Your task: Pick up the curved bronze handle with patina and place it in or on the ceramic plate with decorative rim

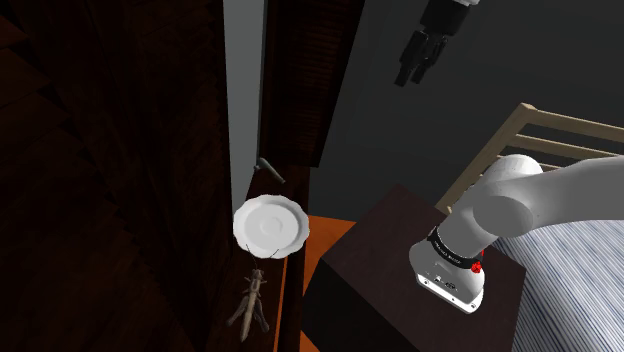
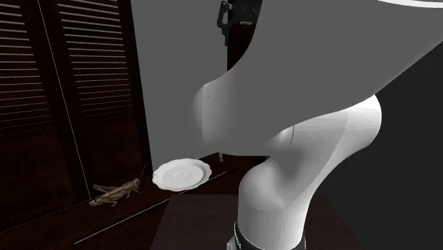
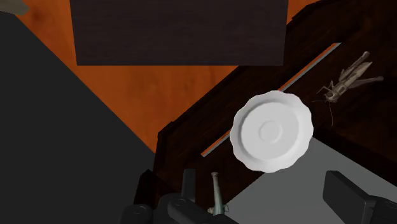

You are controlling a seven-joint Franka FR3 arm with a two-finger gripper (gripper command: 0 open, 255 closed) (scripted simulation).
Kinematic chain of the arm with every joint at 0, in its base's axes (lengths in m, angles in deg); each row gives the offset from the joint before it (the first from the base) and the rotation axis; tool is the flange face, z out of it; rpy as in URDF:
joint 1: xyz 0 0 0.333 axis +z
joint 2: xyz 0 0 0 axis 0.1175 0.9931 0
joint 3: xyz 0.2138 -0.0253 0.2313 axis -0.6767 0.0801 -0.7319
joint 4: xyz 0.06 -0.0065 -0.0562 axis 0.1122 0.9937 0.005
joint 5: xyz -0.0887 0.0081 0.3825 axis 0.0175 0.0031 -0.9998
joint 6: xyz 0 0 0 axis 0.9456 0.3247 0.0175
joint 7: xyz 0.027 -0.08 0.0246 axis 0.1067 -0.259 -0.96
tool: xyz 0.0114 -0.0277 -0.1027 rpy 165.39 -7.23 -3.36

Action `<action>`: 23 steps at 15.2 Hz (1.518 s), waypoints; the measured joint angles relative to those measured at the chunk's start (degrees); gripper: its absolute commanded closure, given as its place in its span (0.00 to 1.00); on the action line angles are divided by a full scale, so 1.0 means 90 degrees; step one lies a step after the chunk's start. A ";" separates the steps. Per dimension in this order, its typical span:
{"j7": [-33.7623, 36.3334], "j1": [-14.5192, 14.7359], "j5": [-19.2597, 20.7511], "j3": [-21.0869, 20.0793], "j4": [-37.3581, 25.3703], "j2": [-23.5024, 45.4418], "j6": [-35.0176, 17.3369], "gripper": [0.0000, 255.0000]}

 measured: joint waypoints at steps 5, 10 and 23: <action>0.0064 0.0026 -0.0006 -0.0177 0.0449 0.0216 -0.0740 0.00; 0.0178 0.0054 0.0015 -0.0454 0.1038 0.0748 -0.2009 0.00; 0.0922 -0.0089 0.0552 -0.1257 0.1356 0.3310 -0.5228 0.00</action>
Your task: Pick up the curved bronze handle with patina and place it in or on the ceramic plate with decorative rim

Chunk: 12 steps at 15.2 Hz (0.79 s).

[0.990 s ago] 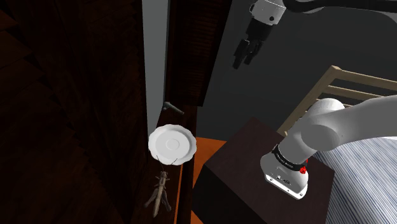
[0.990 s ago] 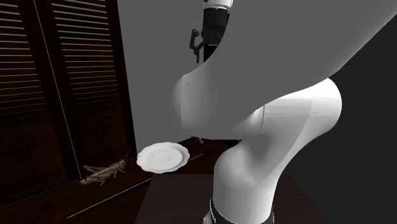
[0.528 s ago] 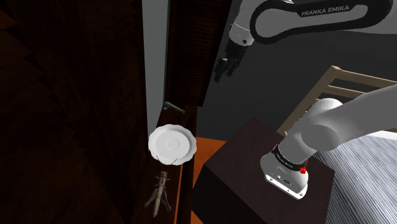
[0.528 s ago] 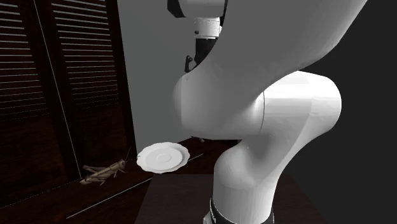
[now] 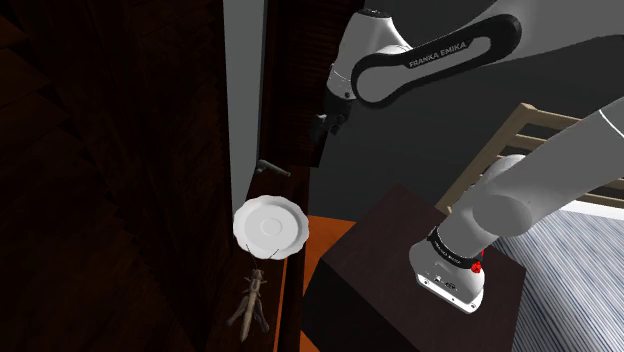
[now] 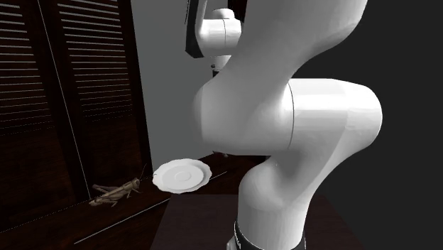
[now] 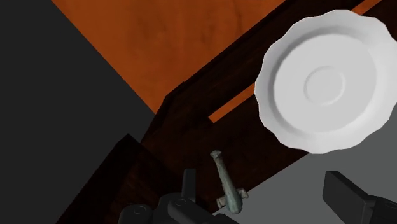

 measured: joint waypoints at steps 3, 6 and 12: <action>0.0340 -0.0119 0.0406 -0.0154 -0.0158 0.0800 -0.0688 0.00; 0.0858 -0.0208 0.1008 -0.0271 -0.0410 0.1606 -0.1264 0.00; 0.2061 -0.0040 0.2521 -0.0021 -0.1309 0.3272 -0.1994 0.00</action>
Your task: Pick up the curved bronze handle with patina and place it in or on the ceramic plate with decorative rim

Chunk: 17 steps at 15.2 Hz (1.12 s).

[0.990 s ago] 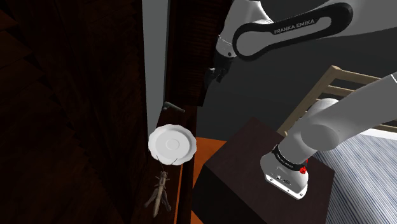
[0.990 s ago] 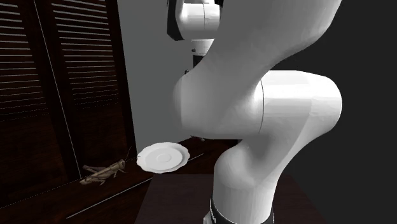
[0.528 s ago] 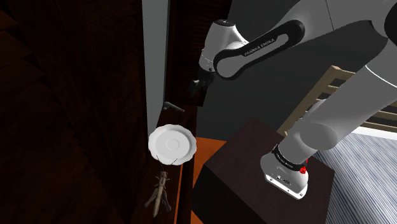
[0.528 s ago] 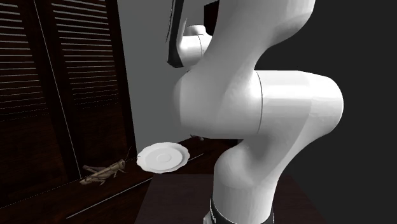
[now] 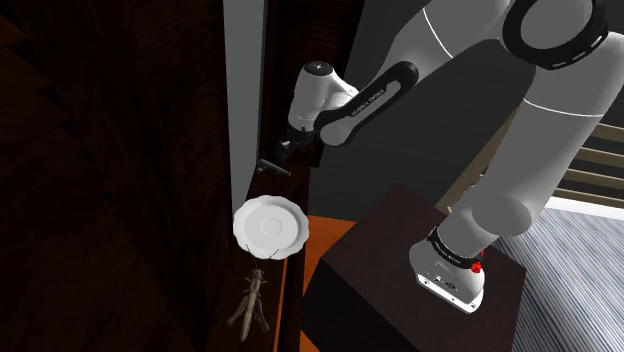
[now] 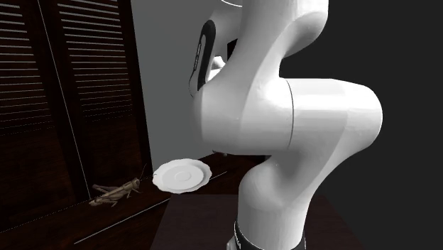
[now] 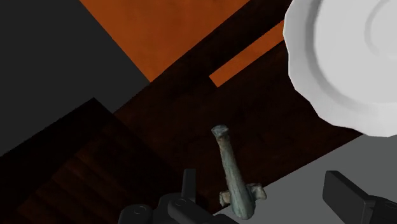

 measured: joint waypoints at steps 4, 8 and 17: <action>0.0636 0.0354 0.0786 0.0417 -0.0755 0.1051 -0.0304 0.00; 0.1080 0.0733 0.1268 0.0807 -0.1552 0.1999 -0.0494 0.00; 0.1345 0.0988 0.1533 0.1010 -0.2222 0.2873 -0.0814 0.00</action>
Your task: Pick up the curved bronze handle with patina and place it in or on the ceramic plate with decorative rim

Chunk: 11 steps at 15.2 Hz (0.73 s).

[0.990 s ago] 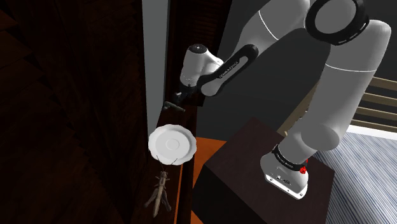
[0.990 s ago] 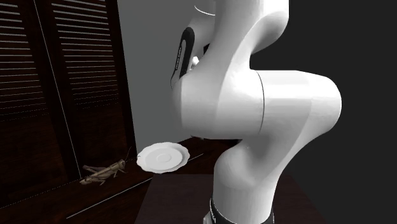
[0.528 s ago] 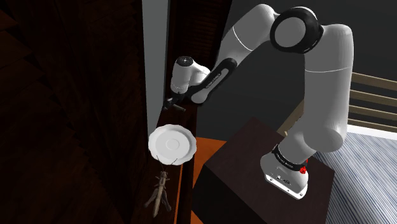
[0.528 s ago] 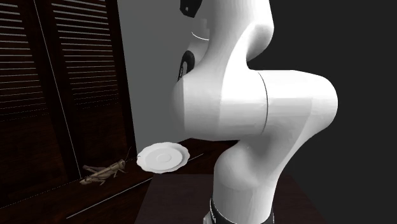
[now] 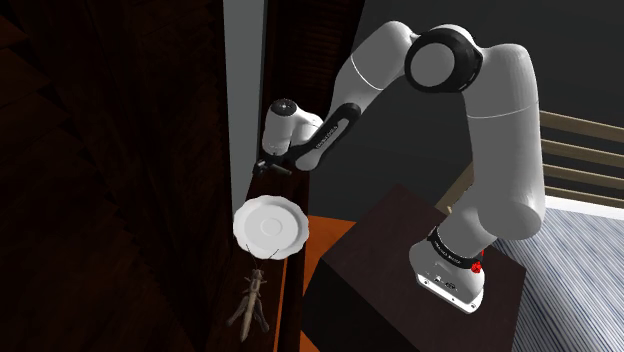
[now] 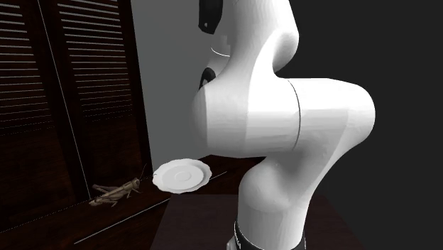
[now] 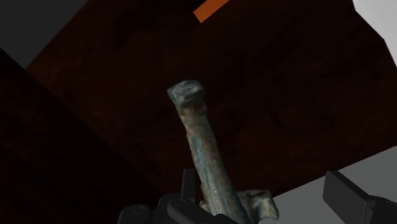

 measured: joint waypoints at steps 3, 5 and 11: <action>-0.0006 -0.0014 0.0031 -0.0004 0.0000 0.0026 -0.0051 0.00; -0.0038 -0.0042 0.0024 -0.0033 -0.0019 0.0034 -0.0031 0.00; -0.0001 -0.0045 0.0008 -0.0053 -0.0090 0.0095 0.0023 1.00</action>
